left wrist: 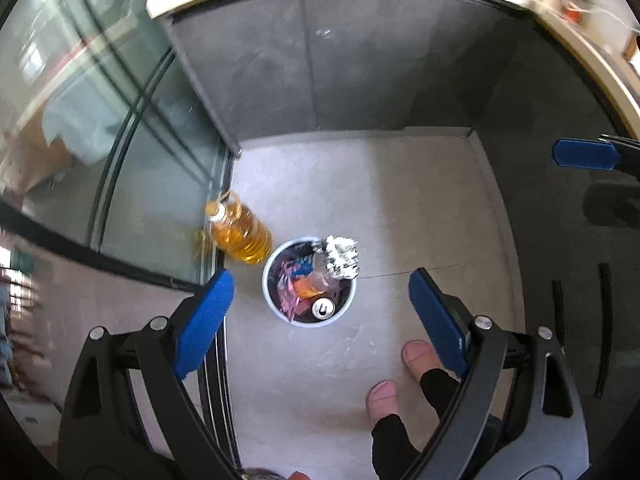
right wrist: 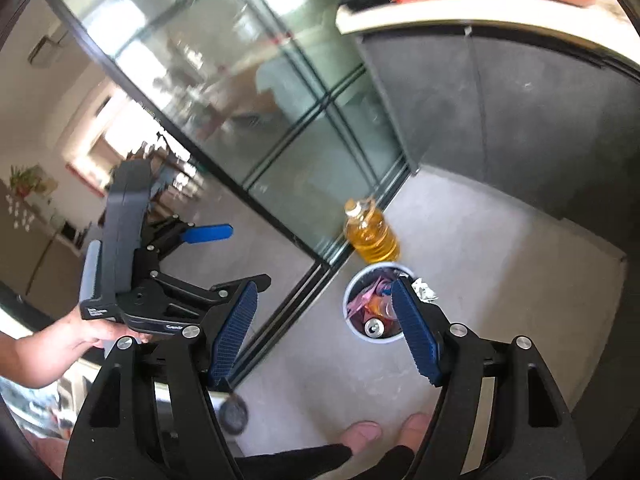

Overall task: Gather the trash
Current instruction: 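Raise both open grippers away from the bin back toward the counter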

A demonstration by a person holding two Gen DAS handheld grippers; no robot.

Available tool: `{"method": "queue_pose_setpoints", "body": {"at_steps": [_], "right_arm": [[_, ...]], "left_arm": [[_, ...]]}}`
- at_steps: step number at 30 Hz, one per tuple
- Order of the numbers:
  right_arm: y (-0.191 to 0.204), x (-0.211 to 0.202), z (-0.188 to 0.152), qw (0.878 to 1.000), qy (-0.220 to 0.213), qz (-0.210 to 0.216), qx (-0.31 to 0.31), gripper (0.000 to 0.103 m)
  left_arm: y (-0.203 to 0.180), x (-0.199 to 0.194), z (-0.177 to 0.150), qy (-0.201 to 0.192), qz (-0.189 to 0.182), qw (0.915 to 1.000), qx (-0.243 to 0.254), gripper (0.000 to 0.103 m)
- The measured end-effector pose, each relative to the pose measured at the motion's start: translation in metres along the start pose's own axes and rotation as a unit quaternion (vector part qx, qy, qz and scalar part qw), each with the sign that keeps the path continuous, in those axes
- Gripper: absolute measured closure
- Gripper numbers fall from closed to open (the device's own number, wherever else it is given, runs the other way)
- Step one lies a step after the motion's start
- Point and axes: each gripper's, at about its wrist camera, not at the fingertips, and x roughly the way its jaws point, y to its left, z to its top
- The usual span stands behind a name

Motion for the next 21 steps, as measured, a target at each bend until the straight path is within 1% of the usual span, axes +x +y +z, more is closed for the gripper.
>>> {"method": "queue_pose_setpoints", "body": {"at_steps": [2, 3, 7, 8, 9, 10, 11, 12, 13, 15, 16, 18, 21], "right_arm": [[0.004, -0.028, -0.008, 0.999, -0.026, -0.026, 0.01, 0.032], [0.007, -0.041, -0.011, 0.999, -0.039, -0.031, 0.015, 0.032], [0.014, -0.113, -0.04, 0.991, -0.097, -0.078, 0.056, 0.031], [0.016, -0.127, -0.048, 0.988, -0.109, -0.09, 0.065, 0.03], [0.019, -0.146, -0.058, 0.984, -0.124, -0.105, 0.075, 0.027], [0.021, -0.168, -0.072, 0.978, -0.142, -0.123, 0.092, 0.019], [0.021, -0.184, -0.082, 0.973, -0.155, -0.137, 0.105, 0.016], [0.022, -0.205, -0.096, 0.964, -0.178, -0.154, 0.121, 0.016], [0.023, -0.222, -0.107, 0.958, -0.195, -0.162, 0.133, 0.016], [0.022, -0.255, -0.135, 0.941, -0.224, -0.193, 0.164, 0.015], [0.02, -0.267, -0.145, 0.935, -0.233, -0.205, 0.174, 0.015], [0.017, -0.298, -0.173, 0.92, -0.253, -0.223, 0.198, 0.015], [0.013, -0.334, -0.209, 0.903, -0.277, -0.243, 0.223, 0.015]], "left_arm": [[-0.016, -0.016, 0.005, -0.011, 0.003, 0.9994, 0.031, 0.016], [-0.023, -0.023, 0.006, -0.016, -0.001, 0.999, 0.042, 0.016], [-0.061, -0.051, 0.018, -0.025, -0.04, 0.9952, 0.086, 0.016], [-0.073, -0.059, 0.019, -0.03, -0.048, 0.9934, 0.1, 0.014], [-0.084, -0.066, 0.022, -0.037, -0.052, 0.9913, 0.115, 0.008], [-0.099, -0.075, 0.023, -0.047, -0.053, 0.9882, 0.136, 0.006], [-0.113, -0.081, 0.024, -0.055, -0.054, 0.9848, 0.155, 0.006], [-0.127, -0.087, 0.024, -0.06, -0.062, 0.9812, 0.173, 0.006], [-0.143, -0.093, 0.025, -0.063, -0.072, 0.9771, 0.19, 0.006], [-0.171, -0.104, 0.028, -0.066, -0.087, 0.9702, 0.216, 0.006], [-0.19, -0.11, 0.027, -0.07, -0.095, 0.9645, 0.236, 0.006], [-0.222, -0.12, 0.024, -0.082, -0.095, 0.9556, 0.267, 0.006], [-0.263, -0.134, 0.02, -0.089, -0.108, 0.9439, 0.299, 0.006]]}}
